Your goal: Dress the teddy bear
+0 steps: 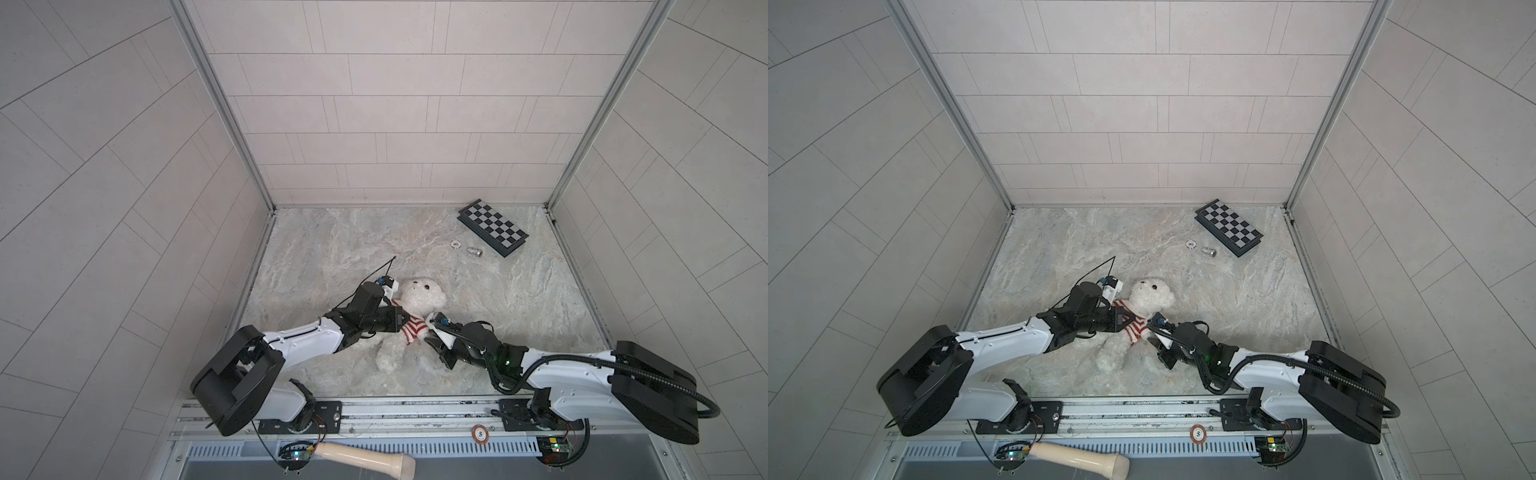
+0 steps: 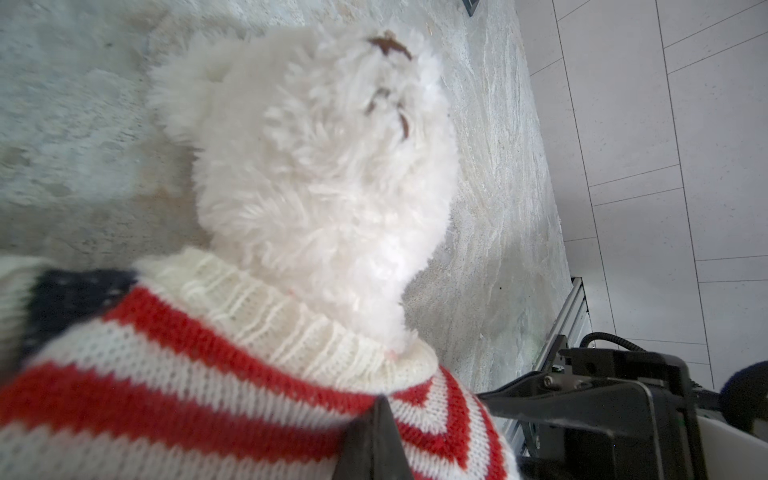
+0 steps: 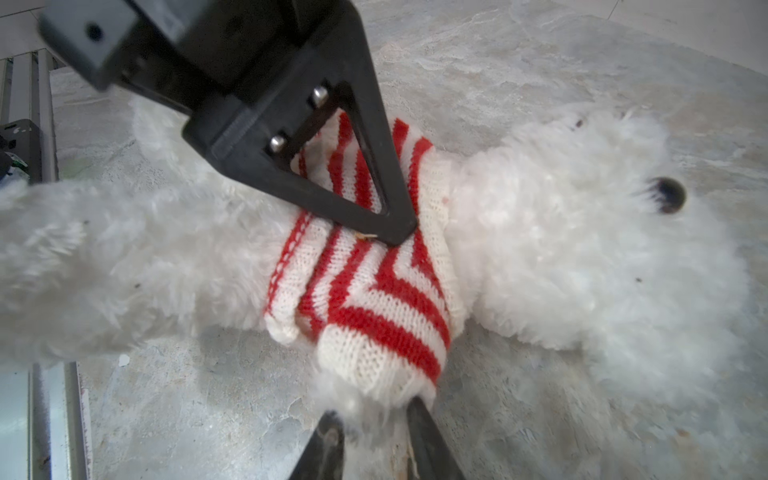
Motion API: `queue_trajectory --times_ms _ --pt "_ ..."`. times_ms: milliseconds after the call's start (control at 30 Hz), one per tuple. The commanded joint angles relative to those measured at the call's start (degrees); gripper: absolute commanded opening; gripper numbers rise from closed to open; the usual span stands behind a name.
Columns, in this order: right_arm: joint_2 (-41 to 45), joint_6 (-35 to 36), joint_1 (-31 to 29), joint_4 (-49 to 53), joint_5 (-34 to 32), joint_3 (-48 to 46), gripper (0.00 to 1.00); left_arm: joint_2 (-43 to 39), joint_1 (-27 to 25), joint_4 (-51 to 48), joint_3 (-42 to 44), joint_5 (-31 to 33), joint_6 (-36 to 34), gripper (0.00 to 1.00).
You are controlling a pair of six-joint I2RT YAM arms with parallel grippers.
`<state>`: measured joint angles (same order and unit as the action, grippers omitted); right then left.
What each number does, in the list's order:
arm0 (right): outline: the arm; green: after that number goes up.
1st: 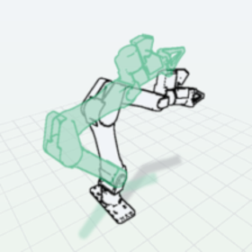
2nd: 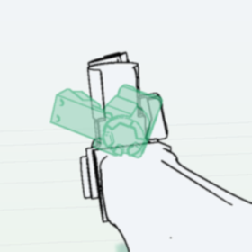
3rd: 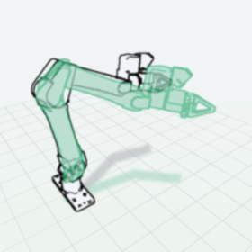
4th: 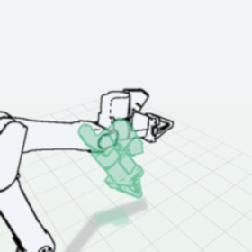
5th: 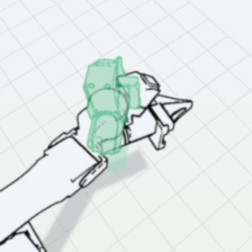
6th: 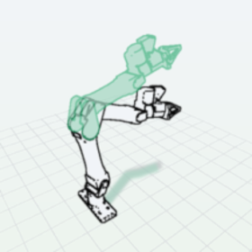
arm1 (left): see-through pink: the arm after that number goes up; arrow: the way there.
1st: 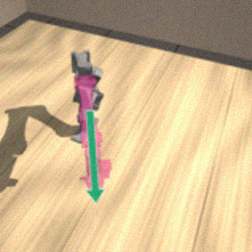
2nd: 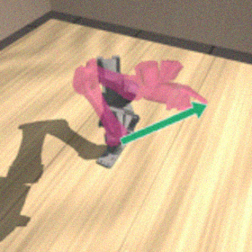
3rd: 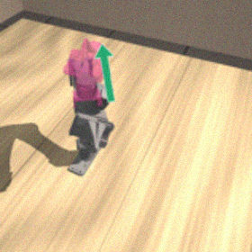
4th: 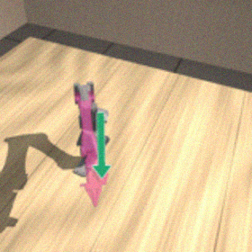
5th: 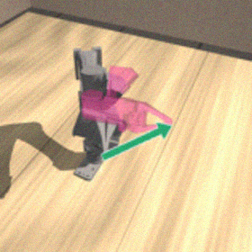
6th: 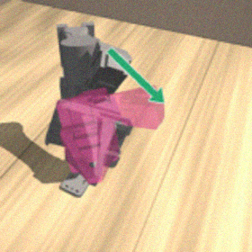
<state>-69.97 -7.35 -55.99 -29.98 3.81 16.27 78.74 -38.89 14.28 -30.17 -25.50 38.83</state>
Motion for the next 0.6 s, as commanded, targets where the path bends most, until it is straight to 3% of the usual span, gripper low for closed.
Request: queue_trajectory --times_ms 0,567 --pt "-1.4 1.7 -0.3 -3.5 0.8 1.6 0.28 0.1 0.5 -1.0 1.3 1.6 0.2 0.03" --pt "-5.2 1.6 -0.3 -5.4 -0.2 4.3 0.35 0.0 0.4 0.5 2.4 1.4 1.0 0.03"
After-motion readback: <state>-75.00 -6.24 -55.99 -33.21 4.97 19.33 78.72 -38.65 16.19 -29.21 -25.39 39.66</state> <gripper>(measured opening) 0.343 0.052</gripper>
